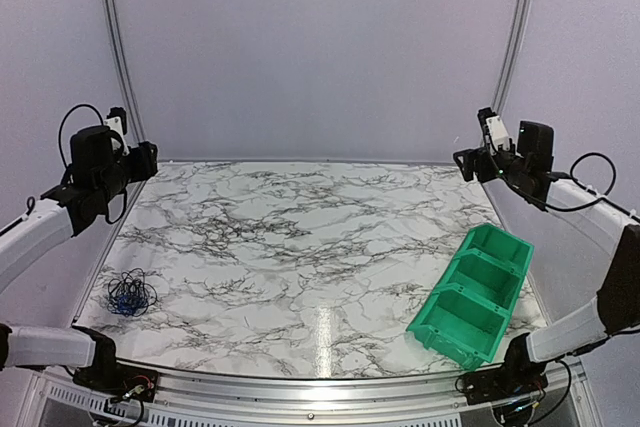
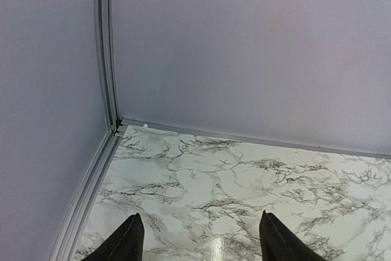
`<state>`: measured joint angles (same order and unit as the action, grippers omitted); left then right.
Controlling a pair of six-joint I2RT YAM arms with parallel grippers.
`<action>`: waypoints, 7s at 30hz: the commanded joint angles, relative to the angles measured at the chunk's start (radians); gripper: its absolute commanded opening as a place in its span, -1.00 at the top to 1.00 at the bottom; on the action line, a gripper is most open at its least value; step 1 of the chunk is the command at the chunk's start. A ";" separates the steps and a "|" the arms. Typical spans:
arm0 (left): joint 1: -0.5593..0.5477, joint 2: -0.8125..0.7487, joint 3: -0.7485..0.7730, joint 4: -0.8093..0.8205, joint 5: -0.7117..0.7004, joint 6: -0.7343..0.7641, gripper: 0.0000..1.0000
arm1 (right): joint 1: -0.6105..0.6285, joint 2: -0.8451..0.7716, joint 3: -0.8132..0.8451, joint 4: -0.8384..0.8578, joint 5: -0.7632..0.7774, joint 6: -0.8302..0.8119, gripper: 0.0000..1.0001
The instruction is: Untangle the cables
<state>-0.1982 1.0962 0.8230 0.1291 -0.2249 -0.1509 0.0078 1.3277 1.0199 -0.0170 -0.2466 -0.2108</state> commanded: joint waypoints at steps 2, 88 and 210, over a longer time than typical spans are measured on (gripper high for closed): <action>-0.011 -0.066 0.070 -0.322 0.011 -0.152 -0.44 | 0.011 -0.042 -0.073 0.062 -0.047 0.030 -0.97; -0.532 0.394 0.402 -0.326 -0.313 -0.061 -0.98 | 0.328 0.217 0.224 -0.419 -0.456 -0.397 -0.74; -0.541 0.081 0.779 -0.288 0.211 -0.161 1.00 | 0.732 0.907 0.414 0.068 -0.422 0.182 0.20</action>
<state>-0.7341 1.1954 1.5707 -0.1459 0.0566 -0.3618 0.7414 2.2124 1.4277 0.0715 -0.7216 -0.0185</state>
